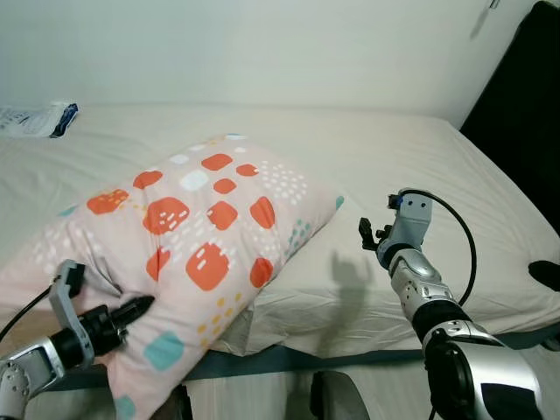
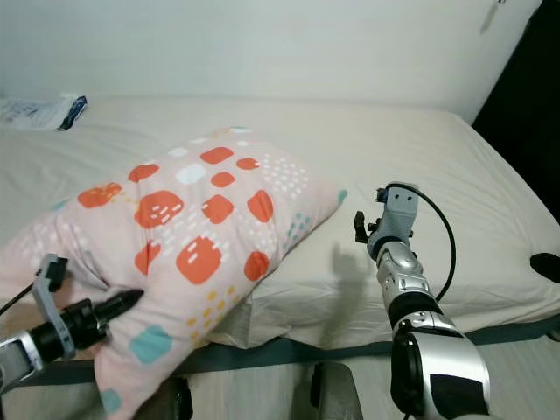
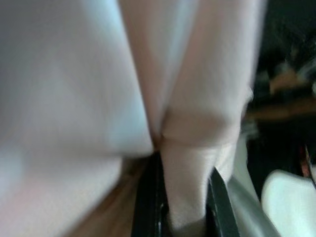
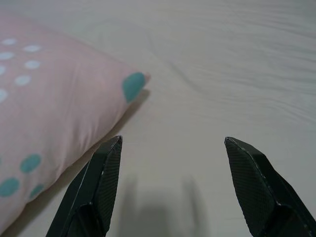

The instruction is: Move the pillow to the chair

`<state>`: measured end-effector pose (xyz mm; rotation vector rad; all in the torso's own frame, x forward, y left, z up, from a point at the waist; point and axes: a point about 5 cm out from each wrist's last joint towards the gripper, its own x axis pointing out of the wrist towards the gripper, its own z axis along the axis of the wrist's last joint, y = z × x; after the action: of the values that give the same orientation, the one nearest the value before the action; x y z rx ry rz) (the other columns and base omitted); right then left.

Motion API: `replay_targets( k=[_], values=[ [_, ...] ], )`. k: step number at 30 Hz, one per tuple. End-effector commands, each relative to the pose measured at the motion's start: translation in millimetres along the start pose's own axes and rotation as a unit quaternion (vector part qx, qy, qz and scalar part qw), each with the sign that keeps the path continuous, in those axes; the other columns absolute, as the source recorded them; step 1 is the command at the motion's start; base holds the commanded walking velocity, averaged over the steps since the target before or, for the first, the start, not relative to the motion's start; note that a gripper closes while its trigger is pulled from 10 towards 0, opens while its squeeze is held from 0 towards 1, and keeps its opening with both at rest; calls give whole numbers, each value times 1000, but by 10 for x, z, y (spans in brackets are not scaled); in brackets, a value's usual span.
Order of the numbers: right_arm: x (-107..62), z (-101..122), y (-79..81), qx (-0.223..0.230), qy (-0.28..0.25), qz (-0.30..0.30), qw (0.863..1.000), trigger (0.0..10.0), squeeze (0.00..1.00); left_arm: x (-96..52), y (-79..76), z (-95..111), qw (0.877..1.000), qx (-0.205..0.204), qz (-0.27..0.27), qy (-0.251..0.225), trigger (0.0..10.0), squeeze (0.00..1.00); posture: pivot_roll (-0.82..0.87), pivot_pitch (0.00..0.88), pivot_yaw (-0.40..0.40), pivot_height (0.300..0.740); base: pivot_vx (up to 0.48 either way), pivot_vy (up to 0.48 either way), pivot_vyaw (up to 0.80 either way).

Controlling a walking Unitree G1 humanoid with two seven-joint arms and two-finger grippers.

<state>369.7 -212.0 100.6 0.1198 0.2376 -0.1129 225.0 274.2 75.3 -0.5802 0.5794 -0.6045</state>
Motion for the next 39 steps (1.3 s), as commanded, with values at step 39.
replay_targets(
  k=[39],
  values=[
    [21,20,-60,139,37,35,989,10000,0,-567,668,564,924,138,347,-75,0,0,41,47,-121,563,0,0,0]
  ],
)
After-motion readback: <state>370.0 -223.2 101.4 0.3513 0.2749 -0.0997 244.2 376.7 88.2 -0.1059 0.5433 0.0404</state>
